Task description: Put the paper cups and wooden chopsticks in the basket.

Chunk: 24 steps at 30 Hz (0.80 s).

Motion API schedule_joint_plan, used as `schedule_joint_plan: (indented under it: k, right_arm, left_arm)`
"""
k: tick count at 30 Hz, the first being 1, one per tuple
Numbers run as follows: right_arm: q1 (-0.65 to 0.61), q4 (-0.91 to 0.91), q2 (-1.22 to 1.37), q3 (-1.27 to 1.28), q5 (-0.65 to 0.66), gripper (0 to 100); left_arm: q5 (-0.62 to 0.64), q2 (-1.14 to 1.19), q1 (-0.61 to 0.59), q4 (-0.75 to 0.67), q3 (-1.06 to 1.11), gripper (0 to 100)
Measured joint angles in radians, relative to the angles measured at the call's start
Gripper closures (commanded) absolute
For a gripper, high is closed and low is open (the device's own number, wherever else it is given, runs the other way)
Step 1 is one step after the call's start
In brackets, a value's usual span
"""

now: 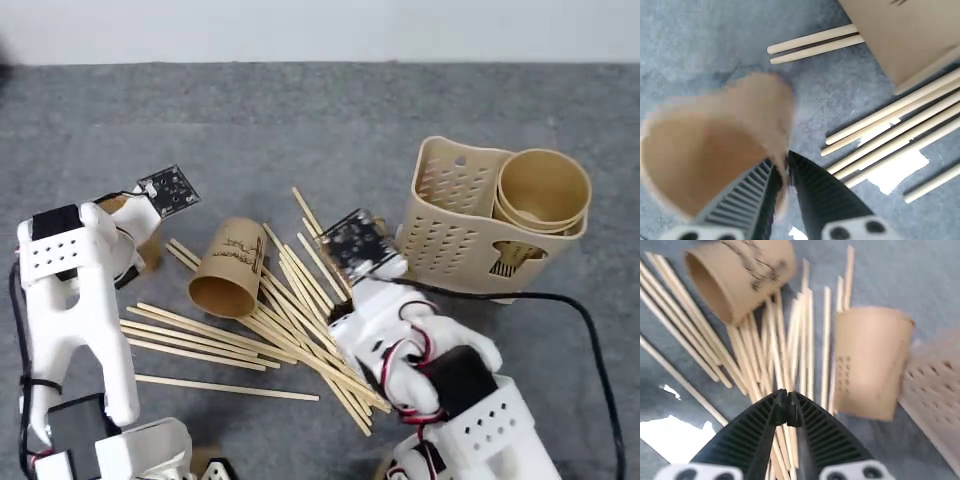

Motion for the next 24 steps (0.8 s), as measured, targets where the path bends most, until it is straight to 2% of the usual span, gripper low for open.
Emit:
schedule_joint_plan:
  k: [4, 15, 19, 24]
  right_arm:
    - [-0.071, -0.049, 0.049, 0.0, 0.0, 85.7]
    - [-0.213, -0.356, 0.425, 0.0, 0.014, 85.2]
    - [-0.227, -0.453, 0.514, 0.0, 0.035, 85.1]
    - [-0.229, -0.485, 0.614, -0.029, 0.037, 85.1]
  left_arm:
    - [0.002, -0.041, -0.049, 0.0, 0.0, 99]
    - [0.029, -0.216, -0.124, 0.029, 0.0, 99]
    - [0.041, -0.233, -0.124, 0.031, 0.0, 99]
    - [0.044, -0.233, -0.124, 0.037, 0.0, 99]
